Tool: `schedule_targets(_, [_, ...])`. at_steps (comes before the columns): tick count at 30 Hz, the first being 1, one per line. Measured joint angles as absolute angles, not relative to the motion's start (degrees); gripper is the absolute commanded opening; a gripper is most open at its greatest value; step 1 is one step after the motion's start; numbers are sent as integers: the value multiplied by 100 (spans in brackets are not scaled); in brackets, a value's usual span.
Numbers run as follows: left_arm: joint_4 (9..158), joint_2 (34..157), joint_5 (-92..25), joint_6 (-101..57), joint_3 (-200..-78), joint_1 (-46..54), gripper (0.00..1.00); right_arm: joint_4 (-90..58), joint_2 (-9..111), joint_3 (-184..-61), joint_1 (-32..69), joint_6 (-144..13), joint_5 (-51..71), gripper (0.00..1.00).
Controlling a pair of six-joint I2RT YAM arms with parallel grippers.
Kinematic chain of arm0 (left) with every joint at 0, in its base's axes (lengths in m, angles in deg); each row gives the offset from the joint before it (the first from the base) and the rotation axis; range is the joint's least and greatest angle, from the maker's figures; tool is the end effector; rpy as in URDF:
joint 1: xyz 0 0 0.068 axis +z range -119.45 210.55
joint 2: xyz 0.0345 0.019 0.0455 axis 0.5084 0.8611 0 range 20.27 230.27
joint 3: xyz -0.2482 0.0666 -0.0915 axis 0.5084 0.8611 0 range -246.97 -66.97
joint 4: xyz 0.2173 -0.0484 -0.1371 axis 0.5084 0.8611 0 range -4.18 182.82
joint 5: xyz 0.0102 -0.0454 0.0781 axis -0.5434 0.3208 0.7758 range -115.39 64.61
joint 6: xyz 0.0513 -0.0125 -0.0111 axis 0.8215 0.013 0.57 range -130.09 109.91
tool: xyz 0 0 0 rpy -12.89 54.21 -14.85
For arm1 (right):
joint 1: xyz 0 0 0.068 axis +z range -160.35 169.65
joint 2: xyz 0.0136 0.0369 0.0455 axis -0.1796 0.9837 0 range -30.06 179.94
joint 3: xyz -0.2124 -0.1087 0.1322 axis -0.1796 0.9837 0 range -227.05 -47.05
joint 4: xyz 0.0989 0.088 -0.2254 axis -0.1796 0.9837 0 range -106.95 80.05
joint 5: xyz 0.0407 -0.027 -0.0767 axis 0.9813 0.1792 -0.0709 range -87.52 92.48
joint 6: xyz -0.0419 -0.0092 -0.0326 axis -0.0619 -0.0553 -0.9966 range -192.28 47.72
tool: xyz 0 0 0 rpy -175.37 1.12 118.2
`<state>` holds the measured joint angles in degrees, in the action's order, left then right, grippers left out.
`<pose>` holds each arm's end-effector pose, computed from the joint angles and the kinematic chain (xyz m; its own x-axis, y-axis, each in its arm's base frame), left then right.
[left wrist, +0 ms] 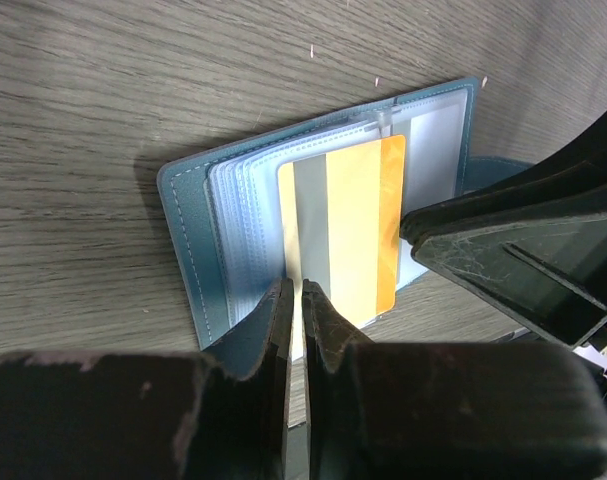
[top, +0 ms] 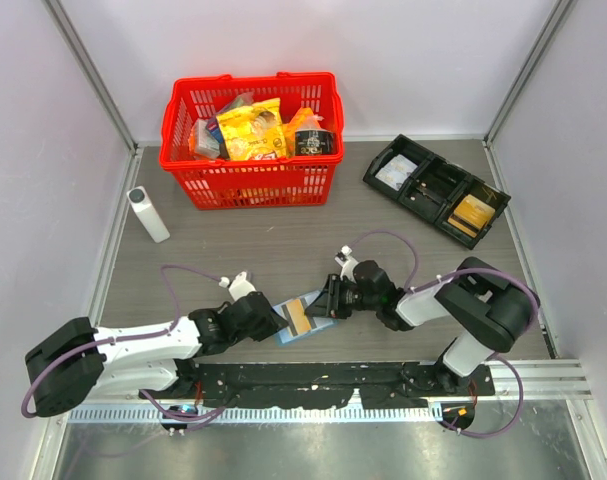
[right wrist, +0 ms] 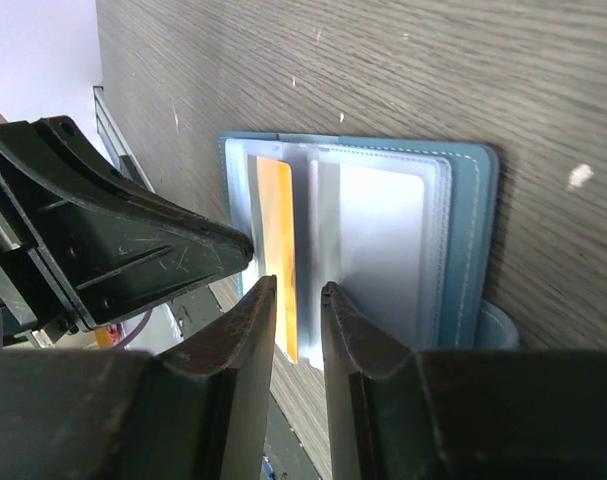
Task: Take the credit cards out of the card holder
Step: Remove the credit card from the card holder.
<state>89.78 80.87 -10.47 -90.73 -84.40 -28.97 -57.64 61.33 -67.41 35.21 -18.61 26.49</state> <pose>0.1012 -0.1539 0.1401 -0.7944 -0.5298 -0.2970 -0.2457 0.7275 -0.6406 0.1680 0.1920 0.1115 -0.9331 0.0996 -0.3457 -0.2470 0.5210 0.8170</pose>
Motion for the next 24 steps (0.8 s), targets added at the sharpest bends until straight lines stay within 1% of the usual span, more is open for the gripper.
schedule_targets(5, [8915,8137,-1063,-9073,-8440,-2897,11,-6197,6505,-6844,3609,-1782,2782,26])
schedule_targets(10, [8887,8155,-1074,-9073,-8440,-2893,11,-6597,6824,-6857,3620,-1660,2922,18])
schedule_targets(12, [8887,8155,-1074,-9073,-8440,-2893,11,-6669,6879,-6857,3620,-1638,2942,17])
schedule_targets(14, [8889,8153,-1074,-9073,-8440,-2893,11,-6691,6890,-6857,3620,-1638,2944,13])
schedule_targets(16, [8889,8148,-1071,-9075,-8438,-2893,10,-6706,6894,-6857,3618,-1640,2946,11])
schedule_targets(24, [8871,8148,-1102,-9077,-8418,-2867,6,-7018,6953,-6739,3467,-1570,3128,10])
